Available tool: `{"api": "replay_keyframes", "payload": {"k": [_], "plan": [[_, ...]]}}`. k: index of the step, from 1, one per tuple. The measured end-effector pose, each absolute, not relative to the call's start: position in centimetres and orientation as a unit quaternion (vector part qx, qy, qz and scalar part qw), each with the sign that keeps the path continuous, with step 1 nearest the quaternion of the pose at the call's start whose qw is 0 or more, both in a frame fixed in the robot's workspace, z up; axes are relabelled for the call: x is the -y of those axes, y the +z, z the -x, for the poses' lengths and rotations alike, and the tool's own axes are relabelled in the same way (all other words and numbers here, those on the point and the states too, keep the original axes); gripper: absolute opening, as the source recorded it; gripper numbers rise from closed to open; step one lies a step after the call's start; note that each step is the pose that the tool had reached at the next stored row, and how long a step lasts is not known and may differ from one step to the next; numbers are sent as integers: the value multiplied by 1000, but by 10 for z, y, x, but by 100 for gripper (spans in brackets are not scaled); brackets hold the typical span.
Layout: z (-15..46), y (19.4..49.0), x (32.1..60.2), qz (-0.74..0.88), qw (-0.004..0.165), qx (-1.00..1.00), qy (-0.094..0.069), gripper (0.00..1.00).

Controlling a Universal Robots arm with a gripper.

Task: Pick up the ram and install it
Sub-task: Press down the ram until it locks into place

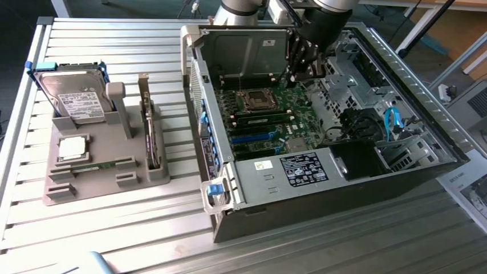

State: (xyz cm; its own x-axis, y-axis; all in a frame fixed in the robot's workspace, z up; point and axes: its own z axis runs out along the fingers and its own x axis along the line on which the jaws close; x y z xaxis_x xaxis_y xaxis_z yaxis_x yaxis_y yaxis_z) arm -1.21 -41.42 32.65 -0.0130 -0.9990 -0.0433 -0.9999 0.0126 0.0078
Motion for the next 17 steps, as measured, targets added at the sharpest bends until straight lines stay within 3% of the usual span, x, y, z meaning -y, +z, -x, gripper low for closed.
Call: {"api": "replay_keyframes", "payload": {"k": [17], "plan": [[2, 326, 415, 702, 13, -711, 18, 10]]}}
